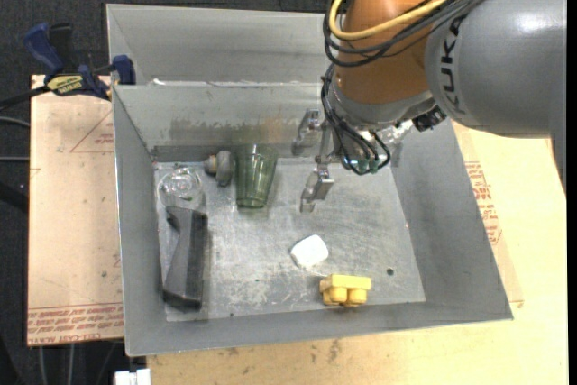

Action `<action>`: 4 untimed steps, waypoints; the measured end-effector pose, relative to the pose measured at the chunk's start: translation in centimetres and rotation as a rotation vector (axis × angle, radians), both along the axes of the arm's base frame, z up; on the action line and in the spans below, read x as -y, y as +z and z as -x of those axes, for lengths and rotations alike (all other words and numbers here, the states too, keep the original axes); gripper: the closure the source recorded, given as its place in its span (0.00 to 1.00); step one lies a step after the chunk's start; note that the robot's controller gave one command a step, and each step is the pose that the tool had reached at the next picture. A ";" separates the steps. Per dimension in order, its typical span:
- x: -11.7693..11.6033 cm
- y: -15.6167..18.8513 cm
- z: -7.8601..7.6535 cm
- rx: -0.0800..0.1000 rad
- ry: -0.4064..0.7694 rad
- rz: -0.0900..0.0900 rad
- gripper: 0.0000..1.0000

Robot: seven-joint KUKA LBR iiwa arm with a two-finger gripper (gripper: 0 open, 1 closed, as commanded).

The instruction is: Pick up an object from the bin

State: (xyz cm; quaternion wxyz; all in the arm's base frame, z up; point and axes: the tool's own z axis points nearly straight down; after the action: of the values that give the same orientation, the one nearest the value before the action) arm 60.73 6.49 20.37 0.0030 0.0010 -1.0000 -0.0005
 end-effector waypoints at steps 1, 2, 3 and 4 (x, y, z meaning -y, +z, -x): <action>0.0 0.4 -0.2 0.007 -0.001 0.000 0.00; 2.3 -4.3 1.6 0.009 0.112 0.000 0.00; 4.6 -4.6 7.0 0.006 0.343 -0.001 0.00; 4.4 -8.6 6.9 0.009 0.394 -0.001 0.00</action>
Offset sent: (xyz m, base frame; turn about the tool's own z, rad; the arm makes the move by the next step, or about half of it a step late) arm -0.0492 -0.0669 -0.1337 -0.3201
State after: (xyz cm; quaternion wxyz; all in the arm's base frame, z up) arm 53.82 2.13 11.79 -0.0016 0.1964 -0.9805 -0.0003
